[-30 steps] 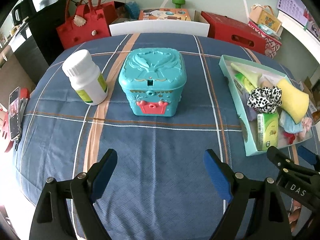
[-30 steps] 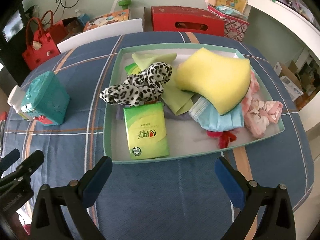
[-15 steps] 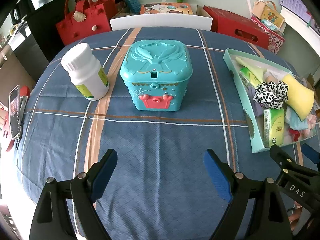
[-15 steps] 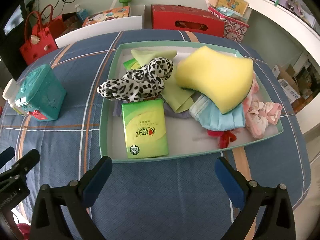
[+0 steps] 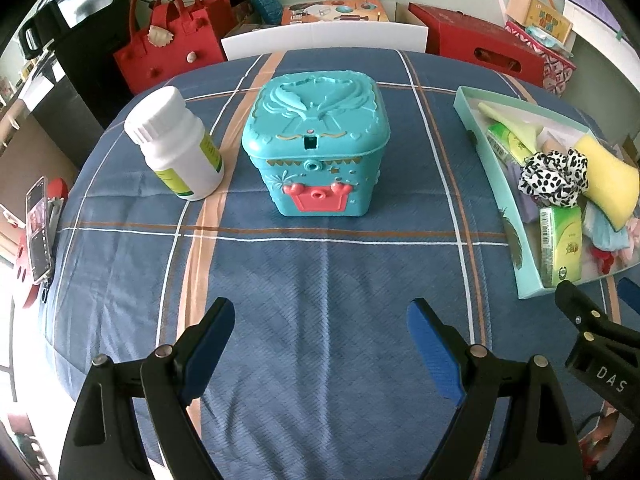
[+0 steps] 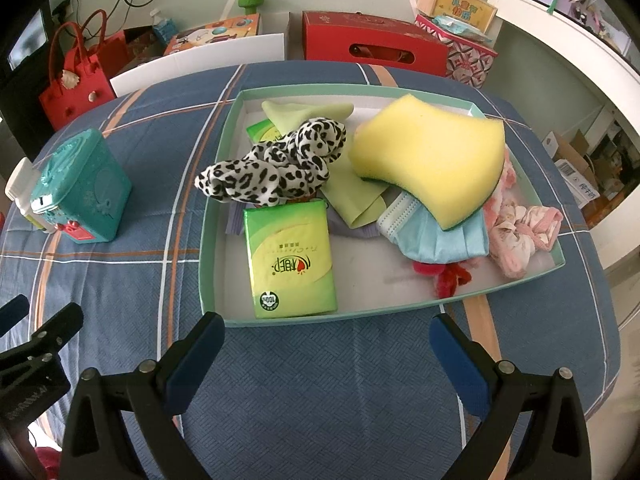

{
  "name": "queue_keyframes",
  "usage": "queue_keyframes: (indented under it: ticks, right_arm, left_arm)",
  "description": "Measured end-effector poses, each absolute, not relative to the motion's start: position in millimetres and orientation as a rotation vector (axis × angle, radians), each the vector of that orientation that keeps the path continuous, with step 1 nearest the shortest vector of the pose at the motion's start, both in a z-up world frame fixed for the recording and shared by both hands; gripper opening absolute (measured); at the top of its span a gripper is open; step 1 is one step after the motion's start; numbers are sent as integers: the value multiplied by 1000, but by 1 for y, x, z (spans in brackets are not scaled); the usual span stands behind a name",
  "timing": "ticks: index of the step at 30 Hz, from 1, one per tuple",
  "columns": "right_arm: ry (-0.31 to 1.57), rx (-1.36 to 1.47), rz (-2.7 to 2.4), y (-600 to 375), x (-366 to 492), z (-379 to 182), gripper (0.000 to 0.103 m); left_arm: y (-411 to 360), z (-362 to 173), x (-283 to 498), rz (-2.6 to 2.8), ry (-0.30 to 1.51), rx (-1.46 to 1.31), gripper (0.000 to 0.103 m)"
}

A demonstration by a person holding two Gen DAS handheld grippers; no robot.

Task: Organize soft objects

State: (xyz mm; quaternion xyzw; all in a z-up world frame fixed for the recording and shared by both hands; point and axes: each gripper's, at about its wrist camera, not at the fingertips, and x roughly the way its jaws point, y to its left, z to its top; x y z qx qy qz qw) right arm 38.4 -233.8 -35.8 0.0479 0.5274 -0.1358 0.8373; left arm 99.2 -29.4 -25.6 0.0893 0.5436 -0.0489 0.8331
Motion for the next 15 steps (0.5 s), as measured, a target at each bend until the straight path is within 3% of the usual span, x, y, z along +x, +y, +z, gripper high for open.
queue_keyframes:
  ticks: [15]
  right_arm:
    - [1110, 97, -305, -235, 39, -34, 103]
  left_arm:
    - [-31, -31, 100, -65, 1161, 242, 88]
